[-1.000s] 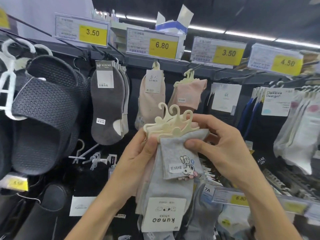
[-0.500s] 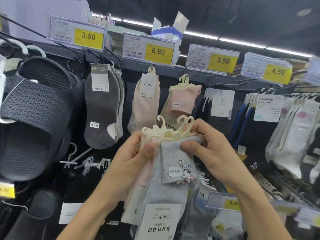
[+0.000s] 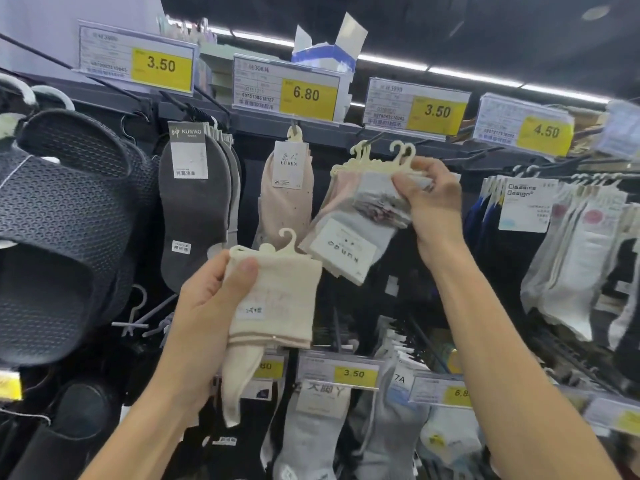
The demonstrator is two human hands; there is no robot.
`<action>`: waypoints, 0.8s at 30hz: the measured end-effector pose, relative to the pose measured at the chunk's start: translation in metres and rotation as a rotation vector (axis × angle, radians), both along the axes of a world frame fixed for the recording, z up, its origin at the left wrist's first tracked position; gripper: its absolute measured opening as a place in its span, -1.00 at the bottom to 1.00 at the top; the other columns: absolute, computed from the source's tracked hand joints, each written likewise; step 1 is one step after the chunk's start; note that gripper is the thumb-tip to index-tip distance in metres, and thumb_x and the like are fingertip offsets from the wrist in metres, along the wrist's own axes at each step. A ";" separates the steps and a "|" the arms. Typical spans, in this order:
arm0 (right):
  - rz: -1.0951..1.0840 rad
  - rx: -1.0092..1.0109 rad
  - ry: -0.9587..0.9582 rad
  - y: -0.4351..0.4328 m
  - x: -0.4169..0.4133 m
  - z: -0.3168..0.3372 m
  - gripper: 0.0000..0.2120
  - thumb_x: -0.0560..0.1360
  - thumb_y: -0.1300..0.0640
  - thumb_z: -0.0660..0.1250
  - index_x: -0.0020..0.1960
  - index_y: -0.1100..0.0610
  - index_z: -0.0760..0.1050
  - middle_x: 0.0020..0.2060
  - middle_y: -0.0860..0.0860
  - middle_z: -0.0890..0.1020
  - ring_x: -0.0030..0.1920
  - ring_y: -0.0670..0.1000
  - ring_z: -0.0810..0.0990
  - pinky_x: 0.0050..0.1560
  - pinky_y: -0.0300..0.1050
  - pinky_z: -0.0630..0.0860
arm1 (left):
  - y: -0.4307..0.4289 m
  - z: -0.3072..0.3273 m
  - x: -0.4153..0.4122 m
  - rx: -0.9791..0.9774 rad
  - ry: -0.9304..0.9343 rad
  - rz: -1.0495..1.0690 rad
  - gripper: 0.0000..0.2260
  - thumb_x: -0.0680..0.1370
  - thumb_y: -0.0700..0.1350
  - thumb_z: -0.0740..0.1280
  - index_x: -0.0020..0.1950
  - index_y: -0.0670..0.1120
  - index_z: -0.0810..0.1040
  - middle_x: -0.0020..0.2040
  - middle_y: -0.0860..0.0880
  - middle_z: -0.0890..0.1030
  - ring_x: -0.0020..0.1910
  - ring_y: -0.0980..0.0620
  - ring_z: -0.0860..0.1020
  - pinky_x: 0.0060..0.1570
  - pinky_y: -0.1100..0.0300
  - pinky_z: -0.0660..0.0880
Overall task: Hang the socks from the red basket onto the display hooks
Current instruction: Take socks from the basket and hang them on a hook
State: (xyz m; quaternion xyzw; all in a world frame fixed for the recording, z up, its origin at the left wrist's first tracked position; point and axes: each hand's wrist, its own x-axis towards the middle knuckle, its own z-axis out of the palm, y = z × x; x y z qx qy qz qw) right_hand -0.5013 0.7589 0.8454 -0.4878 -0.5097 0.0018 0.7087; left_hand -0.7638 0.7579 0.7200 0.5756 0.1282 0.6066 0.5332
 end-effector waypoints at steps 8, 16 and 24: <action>0.022 0.006 -0.172 0.043 -0.005 0.010 -0.51 0.60 0.25 0.28 0.51 0.19 0.30 0.39 0.05 0.48 0.38 -0.02 0.45 0.41 -0.03 0.41 | -0.004 0.006 0.004 0.039 0.052 -0.027 -0.80 0.52 0.16 0.38 -0.05 0.06 0.65 -0.19 0.01 0.71 -0.28 0.13 0.68 -0.44 0.31 0.54; -0.110 -0.119 -0.428 0.050 0.004 0.015 -0.55 0.63 0.20 0.23 0.50 0.23 0.30 0.13 0.09 0.47 0.17 -0.04 0.43 0.09 -0.58 0.25 | 0.000 0.012 0.020 0.029 0.077 -0.055 -0.77 0.49 0.17 0.41 -0.06 0.03 0.64 -0.17 0.02 0.70 -0.22 0.11 0.68 -0.34 0.26 0.60; -0.171 0.141 -0.298 -0.012 -0.032 -0.020 -0.76 0.60 0.16 0.27 0.24 -0.01 0.54 0.20 -0.08 0.49 0.06 -0.39 0.45 0.08 -0.49 0.38 | 0.001 0.016 0.019 0.112 0.129 0.005 -0.74 0.58 0.15 0.33 0.04 -0.03 0.60 -0.10 -0.04 0.68 -0.15 0.06 0.65 -0.28 0.16 0.59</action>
